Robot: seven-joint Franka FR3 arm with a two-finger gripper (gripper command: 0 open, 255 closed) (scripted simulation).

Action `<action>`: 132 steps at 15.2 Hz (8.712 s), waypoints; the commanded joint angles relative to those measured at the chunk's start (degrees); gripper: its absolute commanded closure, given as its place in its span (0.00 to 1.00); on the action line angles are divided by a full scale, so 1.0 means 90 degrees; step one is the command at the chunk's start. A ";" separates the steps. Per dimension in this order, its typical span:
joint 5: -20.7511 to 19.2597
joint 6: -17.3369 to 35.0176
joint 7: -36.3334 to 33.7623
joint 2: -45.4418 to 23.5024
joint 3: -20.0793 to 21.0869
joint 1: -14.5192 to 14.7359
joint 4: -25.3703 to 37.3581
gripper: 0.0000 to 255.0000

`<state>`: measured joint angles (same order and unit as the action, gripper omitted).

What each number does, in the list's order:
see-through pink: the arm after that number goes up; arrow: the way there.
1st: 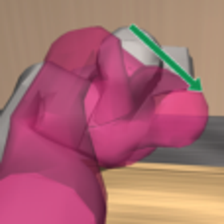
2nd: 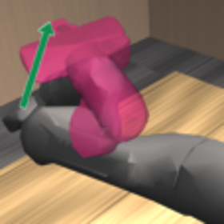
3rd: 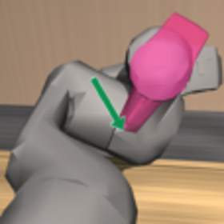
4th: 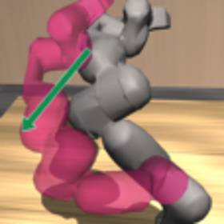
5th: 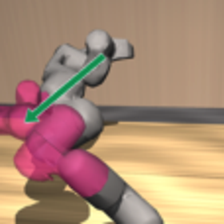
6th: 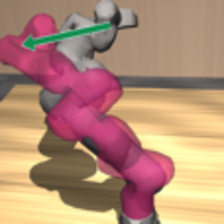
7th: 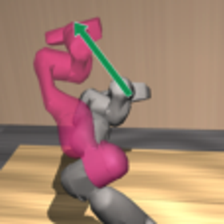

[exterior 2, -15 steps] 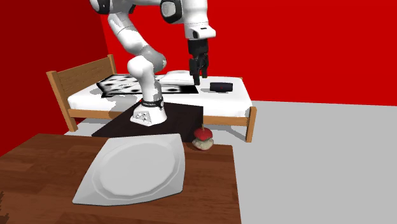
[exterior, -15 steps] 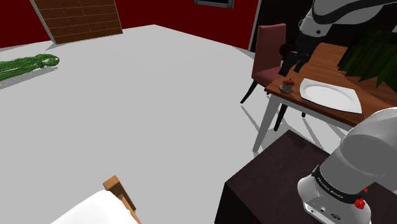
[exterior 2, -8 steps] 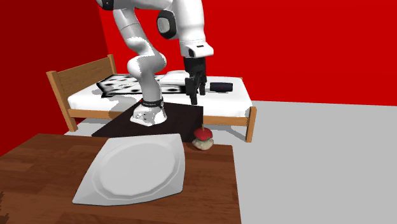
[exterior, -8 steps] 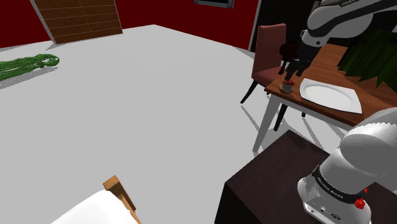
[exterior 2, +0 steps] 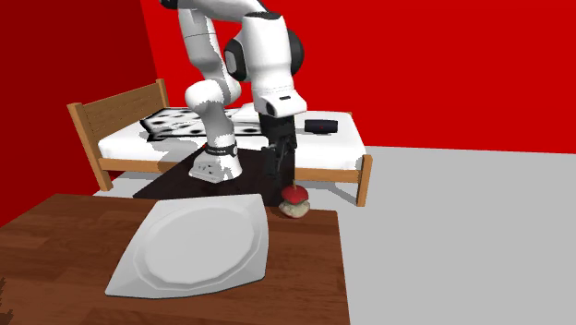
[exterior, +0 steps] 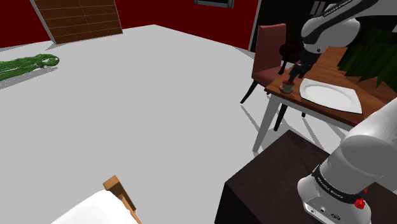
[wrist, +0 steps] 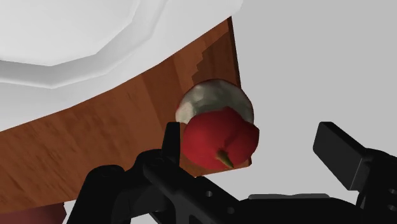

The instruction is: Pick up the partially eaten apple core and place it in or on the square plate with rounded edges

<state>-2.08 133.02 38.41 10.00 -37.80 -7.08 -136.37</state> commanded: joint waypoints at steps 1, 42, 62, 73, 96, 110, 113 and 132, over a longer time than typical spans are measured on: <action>0.0135 0.0169 0.0162 -0.0179 -0.0079 0.0023 -0.0006 0.00; 0.1048 -0.1129 0.0180 -0.2189 -0.0001 0.0123 0.1727 0.00; 0.1111 -0.1006 0.0224 -0.2262 0.0016 0.0109 0.1659 1.00; 0.0667 -0.1854 -0.0091 -0.1696 -0.0067 0.0212 0.2077 1.00; 0.0195 -0.2538 0.1754 -0.1288 -0.1113 -0.0812 0.2450 1.00; 0.0761 -0.1699 0.2658 -0.2018 -0.1316 -0.1239 0.2090 1.00; 0.0935 -0.1439 0.2775 -0.2209 -0.1275 -0.1292 0.1952 1.00; 0.0604 -0.2201 0.2539 -0.1847 -0.1347 -0.1189 0.2483 0.00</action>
<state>3.77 113.83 61.50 -7.07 -49.83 -17.88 -114.30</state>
